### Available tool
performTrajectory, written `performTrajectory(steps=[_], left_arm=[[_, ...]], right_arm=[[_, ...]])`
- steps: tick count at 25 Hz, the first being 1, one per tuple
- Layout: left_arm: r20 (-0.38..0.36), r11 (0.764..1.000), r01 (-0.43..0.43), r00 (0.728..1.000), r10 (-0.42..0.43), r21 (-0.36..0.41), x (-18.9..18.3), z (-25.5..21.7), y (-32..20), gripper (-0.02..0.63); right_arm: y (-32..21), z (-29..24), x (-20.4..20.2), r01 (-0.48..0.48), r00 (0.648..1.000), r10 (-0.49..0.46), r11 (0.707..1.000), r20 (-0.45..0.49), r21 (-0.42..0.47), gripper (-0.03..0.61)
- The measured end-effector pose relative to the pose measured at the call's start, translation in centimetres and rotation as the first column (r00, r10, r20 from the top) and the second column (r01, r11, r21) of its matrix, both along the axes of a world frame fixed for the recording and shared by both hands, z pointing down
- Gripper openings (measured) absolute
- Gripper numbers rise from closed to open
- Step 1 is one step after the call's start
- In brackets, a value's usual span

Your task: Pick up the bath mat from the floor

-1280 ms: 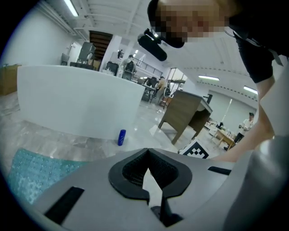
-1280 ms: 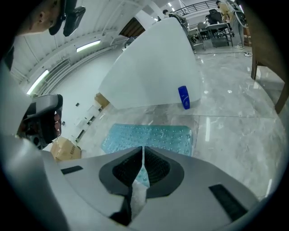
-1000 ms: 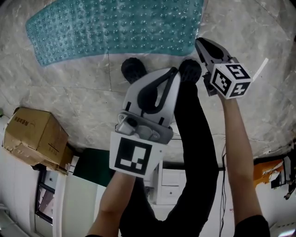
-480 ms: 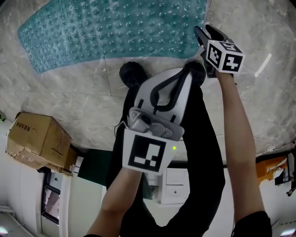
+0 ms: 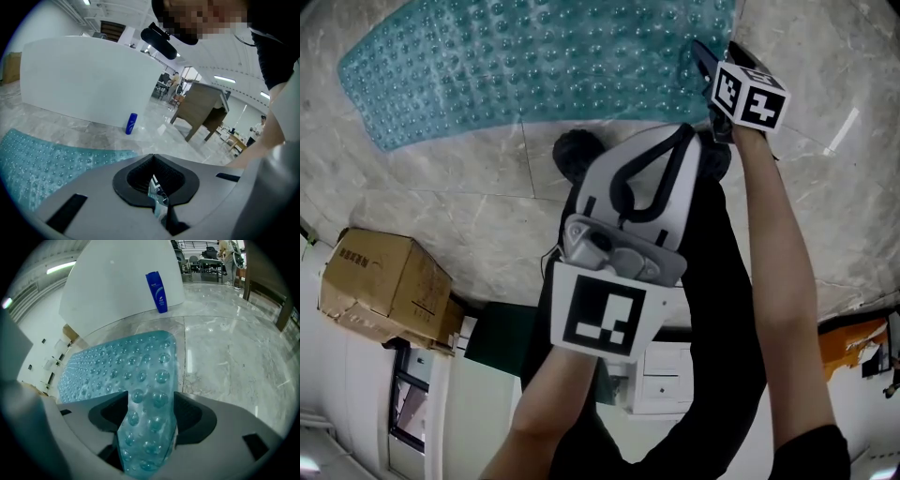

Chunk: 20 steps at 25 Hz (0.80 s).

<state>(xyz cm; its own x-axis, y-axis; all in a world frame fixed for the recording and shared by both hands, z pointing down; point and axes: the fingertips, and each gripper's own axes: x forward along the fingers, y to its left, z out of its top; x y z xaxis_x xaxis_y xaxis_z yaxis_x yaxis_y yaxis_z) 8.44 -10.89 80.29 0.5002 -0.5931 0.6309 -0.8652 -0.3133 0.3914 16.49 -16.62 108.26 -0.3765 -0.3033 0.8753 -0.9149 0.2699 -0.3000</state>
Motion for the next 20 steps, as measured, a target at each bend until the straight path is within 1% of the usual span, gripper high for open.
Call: performTrajectory(steps=[2,5,8,15,18,20], left_arm=[[-0.011,1.000,0.029,1.000,-0.029,-0.004,-0.4,0.1,-0.2,0.012],[-0.017,0.999,0.045,0.999,-0.045,-0.017,-0.9,0.3,-0.1,0.012],[-0.025,0.998,0.062,0.998,-0.062,-0.021,-1.4,0.4,-0.2,0.012],[-0.041,0.997,0.074,0.996,-0.075,-0.032,-1.7,0.6,-0.4,0.012],[-0.044,0.997,0.064,0.997,-0.065,-0.038,-1.8,0.7,-0.2,0.012],[-0.045,0.996,0.074,0.996,-0.076,-0.043,-2.0,0.8,-0.1,0.012]], right_arm=[[0.0,0.4,-0.4,-0.015,1.000,0.015,1.000,-0.007,-0.006,0.261],[0.0,0.7,-0.8,-0.046,0.998,0.046,0.999,-0.039,0.008,0.270],[0.0,0.6,-0.9,-0.089,0.995,0.090,0.996,-0.042,0.013,0.270],[0.0,0.8,-1.9,-0.057,0.996,0.057,0.998,-0.074,0.009,0.270],[0.0,0.8,-1.9,-0.038,0.994,0.039,0.999,-0.102,0.014,0.270],[0.0,0.7,-1.6,-0.043,0.991,0.045,0.999,-0.129,0.019,0.270]])
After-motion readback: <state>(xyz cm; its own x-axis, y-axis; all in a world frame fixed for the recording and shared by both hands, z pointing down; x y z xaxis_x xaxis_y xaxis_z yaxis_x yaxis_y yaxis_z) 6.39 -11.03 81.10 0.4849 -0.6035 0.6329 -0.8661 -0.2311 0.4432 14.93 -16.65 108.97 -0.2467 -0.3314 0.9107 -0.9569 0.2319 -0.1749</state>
